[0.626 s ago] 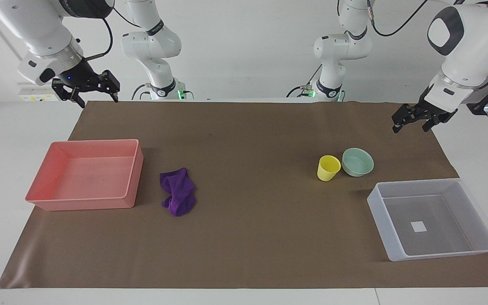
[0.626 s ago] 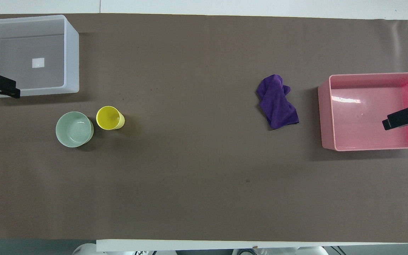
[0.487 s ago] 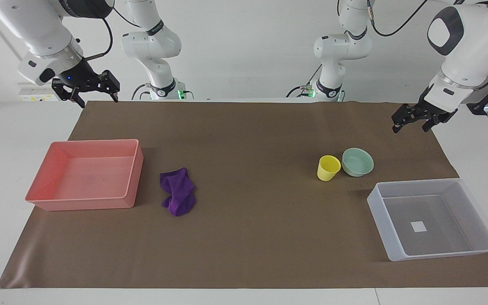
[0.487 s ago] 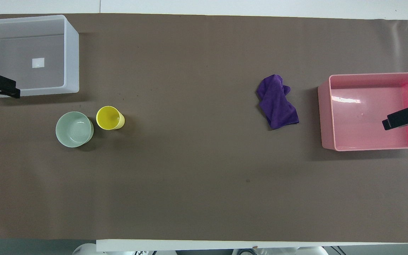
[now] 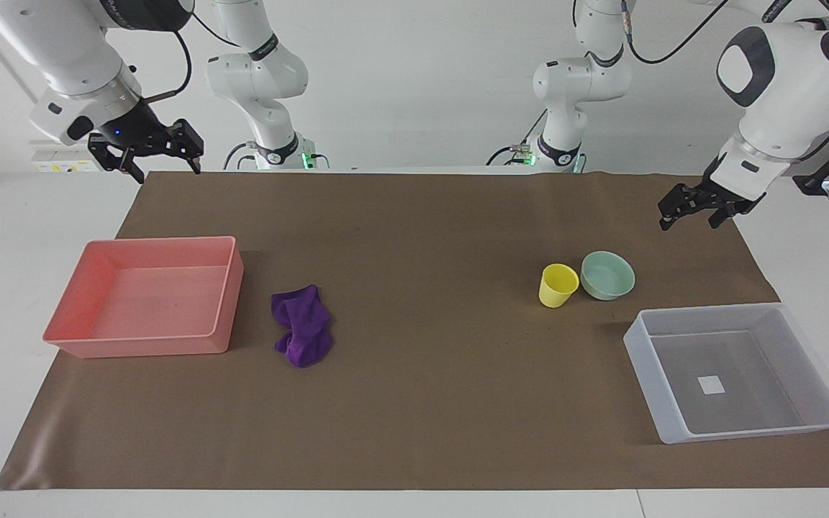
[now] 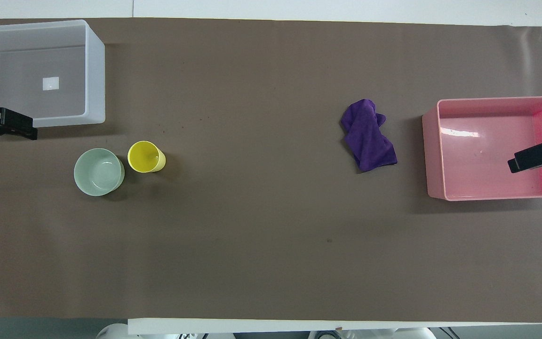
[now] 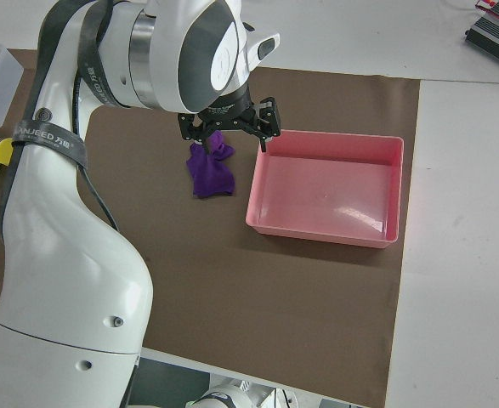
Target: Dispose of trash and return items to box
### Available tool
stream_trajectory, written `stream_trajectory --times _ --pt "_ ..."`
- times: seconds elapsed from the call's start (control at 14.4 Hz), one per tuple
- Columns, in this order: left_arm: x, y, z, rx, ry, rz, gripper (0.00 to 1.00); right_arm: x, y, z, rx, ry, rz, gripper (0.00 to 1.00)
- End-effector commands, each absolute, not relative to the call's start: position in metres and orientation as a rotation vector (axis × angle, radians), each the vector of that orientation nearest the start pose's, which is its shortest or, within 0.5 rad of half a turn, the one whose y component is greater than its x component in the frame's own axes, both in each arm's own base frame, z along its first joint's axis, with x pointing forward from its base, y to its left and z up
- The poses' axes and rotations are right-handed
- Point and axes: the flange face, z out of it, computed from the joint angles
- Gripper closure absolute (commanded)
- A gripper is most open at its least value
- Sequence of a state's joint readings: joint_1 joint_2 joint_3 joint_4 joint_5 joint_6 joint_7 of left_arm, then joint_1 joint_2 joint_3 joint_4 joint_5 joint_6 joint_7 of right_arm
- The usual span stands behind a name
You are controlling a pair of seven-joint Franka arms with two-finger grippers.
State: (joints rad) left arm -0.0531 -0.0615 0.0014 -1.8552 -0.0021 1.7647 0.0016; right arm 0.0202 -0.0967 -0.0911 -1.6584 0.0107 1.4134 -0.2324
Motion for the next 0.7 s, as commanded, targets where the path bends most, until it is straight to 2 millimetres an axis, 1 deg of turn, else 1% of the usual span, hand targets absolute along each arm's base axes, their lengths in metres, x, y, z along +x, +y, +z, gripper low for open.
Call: stream_trajectory --times 0.0,0.07,0.14,0.21,0.28,0.35,0.42,0.49,0.56,0.63 --pt "0.486 -0.027 0.488 -3.155 0.011 -0.050 0.00 0.509 -0.029 0.620 -3.085 -0.264 0.145 0.00" --pt "0.478 -0.026 0.469 -3.154 0.008 -0.007 0.00 0.516 -0.015 0.612 -3.088 -0.275 0.142 0.00" --pt "0.473 -0.026 0.450 -3.152 0.007 0.039 0.00 0.527 -0.002 0.600 -3.091 -0.276 0.153 0.00" --pt "0.472 -0.023 0.432 -3.152 -0.001 0.030 0.00 0.539 0.014 0.589 -3.096 -0.282 0.124 0.00" --pt "0.469 -0.021 0.392 -3.150 -0.014 0.049 0.00 0.553 0.035 0.572 -3.104 -0.279 0.109 0.00" --pt "0.469 -0.021 0.369 -3.151 -0.013 0.001 0.00 0.564 0.045 0.558 -3.104 -0.255 0.095 0.00" --pt "0.471 -0.022 0.352 -3.151 -0.035 -0.033 0.07 0.574 0.065 0.542 -3.086 -0.248 0.077 0.00" --pt "0.472 -0.026 0.345 -3.150 -0.115 -0.035 0.81 0.585 0.077 0.525 -3.072 -0.221 0.058 0.00" --pt "0.473 -0.032 0.338 -3.148 -0.161 -0.027 1.00 0.597 0.086 0.503 -3.067 -0.212 0.054 0.00" --pt "0.475 -0.037 0.334 -3.148 -0.143 -0.020 1.00 0.606 0.101 0.483 -3.063 -0.235 0.041 0.00"
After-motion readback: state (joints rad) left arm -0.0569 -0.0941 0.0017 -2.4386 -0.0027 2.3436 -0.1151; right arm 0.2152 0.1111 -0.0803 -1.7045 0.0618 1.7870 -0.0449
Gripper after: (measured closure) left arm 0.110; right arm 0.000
